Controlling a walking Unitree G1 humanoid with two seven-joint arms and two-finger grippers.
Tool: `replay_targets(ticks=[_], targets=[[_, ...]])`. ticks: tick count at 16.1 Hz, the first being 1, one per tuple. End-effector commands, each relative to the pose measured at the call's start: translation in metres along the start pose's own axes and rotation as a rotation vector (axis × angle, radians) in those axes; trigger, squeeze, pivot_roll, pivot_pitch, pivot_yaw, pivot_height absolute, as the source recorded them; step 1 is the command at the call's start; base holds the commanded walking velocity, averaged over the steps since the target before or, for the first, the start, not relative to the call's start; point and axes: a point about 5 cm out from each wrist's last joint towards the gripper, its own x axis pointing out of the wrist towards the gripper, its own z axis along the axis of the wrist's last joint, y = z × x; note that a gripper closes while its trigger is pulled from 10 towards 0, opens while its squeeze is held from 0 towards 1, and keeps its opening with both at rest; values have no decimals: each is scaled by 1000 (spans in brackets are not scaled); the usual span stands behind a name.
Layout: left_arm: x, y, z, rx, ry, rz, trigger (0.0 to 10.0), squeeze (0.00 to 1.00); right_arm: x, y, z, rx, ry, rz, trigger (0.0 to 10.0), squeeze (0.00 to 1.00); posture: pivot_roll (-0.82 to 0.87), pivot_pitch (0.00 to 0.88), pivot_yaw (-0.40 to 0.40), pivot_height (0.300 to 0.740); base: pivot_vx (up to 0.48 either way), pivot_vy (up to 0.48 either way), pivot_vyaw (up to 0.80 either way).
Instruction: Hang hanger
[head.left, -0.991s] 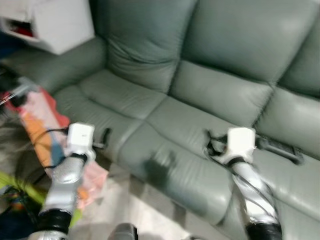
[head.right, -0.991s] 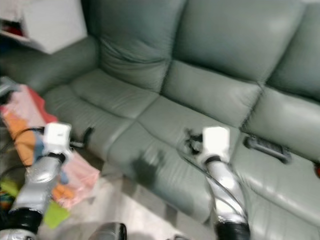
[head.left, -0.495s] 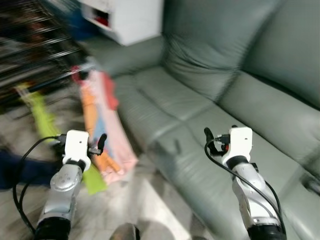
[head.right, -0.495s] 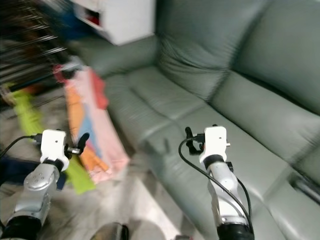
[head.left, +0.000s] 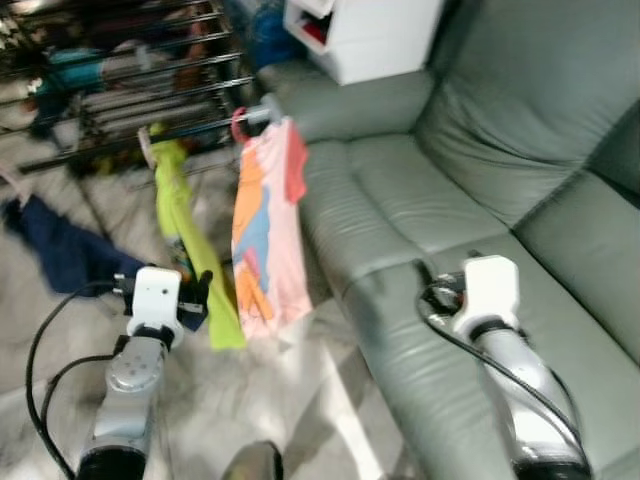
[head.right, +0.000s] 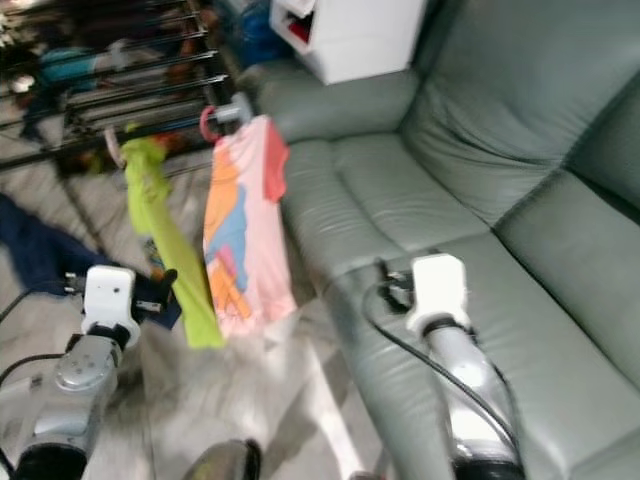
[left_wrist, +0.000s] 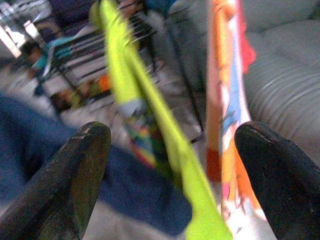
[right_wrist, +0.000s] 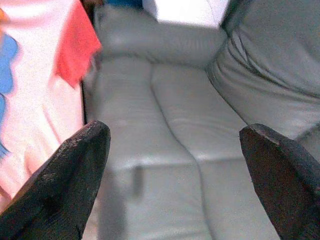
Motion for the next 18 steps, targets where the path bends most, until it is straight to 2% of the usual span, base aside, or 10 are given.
replay_targets(ticks=[1, 4, 5, 6, 7, 9, 11, 14, 16, 18], targets=[[-3, 12, 0, 25, -3, 48, 10000, 0, 4, 7, 7, 23, -20, 38, 10000, 0, 26, 66, -43, 740, 0, 0, 712], [-18, 20, -8, -9, 20, 85, 10000, 0, 14, 9, 7, 46, 12, 52, 10000, 0, 41, 65, -64, 740, 0, 0, 0], [-16, 19, -8, -17, 21, 80, 10000, 0, 18, 10, 14, -41, -16, 23, 10000, 0, 29, 64, -57, 740, 0, 0, 0], [-13, 17, -5, -20, 17, 74, 10000, 0, 18, 12, 17, -71, -36, 26, 10000, 0, 25, 67, -47, 740, 0, 0, 0], [-10, 16, -1, -17, 7, 64, 10000, 0, 15, 12, 18, -18, -39, 37, 10000, 0, 22, 71, -40, 740, 0, 0, 0], [-8, 17, 1, -22, 5, 54, 10000, 0, 12, 8, 21, 1, -41, -9, 10000, 0, 13, 77, -23, 740, 0, 0, 0], [-9, 15, 1, 10, -3, 21, 10000, 0, 4, 2, 17, -28, -18, -55, 10000, 0, -2, 83, 2, 740, 0, 0, 0], [-18, 12, -1, 5, 7, -1, 10000, 0, -13, -3, 13, 69, -20, -22, 10000, 0, -21, 111, 9, 740, 0, 0, 0], [-34, 8, -18, 37, 49, -28, 10000, 0, -31, -10, -3, 53, 29, -59, 10000, 0, -11, 110, 7, 740, 0, 0, 0], [-40, 12, -38, 73, 134, -37, 10000, 0, -39, 3, -24, 11, 83, 8, 10000, 0, 25, 128, 52, 740, 0, 0, 0]])
